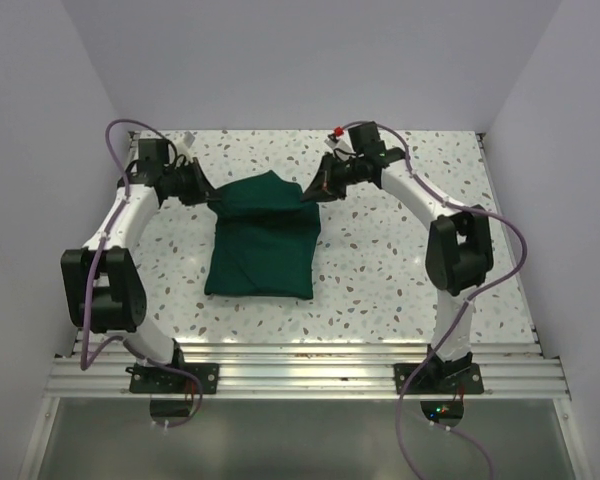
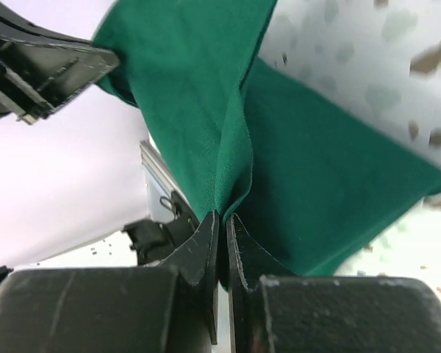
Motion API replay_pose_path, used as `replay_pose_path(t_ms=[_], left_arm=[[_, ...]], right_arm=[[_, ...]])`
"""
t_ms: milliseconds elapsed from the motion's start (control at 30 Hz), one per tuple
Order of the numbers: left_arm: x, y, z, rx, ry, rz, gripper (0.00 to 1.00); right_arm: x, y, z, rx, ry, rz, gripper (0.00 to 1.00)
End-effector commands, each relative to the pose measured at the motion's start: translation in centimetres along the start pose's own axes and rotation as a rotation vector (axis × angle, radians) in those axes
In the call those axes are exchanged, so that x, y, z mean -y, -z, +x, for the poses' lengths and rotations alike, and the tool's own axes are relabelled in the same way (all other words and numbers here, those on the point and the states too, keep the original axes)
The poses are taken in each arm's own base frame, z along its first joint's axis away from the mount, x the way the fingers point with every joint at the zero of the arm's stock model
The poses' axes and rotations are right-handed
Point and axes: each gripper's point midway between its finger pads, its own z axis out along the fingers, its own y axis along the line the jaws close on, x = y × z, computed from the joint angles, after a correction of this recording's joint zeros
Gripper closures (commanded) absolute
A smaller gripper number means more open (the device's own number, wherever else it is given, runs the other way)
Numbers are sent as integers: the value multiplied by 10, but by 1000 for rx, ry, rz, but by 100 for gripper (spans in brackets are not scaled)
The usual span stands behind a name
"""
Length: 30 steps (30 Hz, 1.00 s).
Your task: Prepare the surgical pack
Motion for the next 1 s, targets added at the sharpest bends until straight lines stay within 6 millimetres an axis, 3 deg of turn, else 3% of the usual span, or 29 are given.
replay_pose_path(t_ms=[0, 300, 500, 667, 867, 933, 967], left_arm=[[6, 25, 1, 42, -39, -11, 100], [-2, 41, 43, 21, -17, -50, 100], [-15, 46, 64, -6, -12, -101, 100], [-31, 45, 89, -50, 22, -157, 100], [-65, 42, 139, -148, 116, -291, 92], [-73, 41, 156, -196, 139, -319, 85], [-77, 41, 160, -205, 147, -336, 76]], right_arm=[[-24, 25, 17, 1, 50, -39, 100], [-25, 28, 59, -44, 55, -28, 100], [-11, 24, 90, -96, 46, 5, 100], [14, 14, 122, -157, 22, 42, 98], [56, -1, 168, -251, -7, 115, 81], [64, 0, 177, -287, 5, 131, 73], [64, 1, 175, -288, 25, 141, 69]])
